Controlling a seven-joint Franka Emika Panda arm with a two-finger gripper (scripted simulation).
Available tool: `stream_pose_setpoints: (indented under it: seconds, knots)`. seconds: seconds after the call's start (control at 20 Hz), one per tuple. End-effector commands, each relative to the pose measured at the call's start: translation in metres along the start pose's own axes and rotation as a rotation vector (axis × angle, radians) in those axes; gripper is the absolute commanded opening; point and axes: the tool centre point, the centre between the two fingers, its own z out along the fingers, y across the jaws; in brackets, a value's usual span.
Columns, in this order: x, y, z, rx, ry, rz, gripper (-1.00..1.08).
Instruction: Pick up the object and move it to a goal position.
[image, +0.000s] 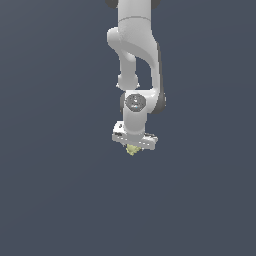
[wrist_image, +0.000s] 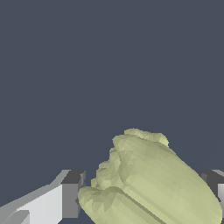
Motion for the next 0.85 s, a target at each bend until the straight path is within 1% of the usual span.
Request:
stream_pose_setpoints:
  seconds: [0.0,0.45,0.8]
  knots:
    - [0.007,0.009,0.000,-0.002,-0.002,0.004,-1.00]
    - [0.047,0.042,-0.008,-0.003,-0.004,0.004,-1.00]
    - [0.058,0.049,-0.010,-0.003,-0.005,0.005,-1.00]
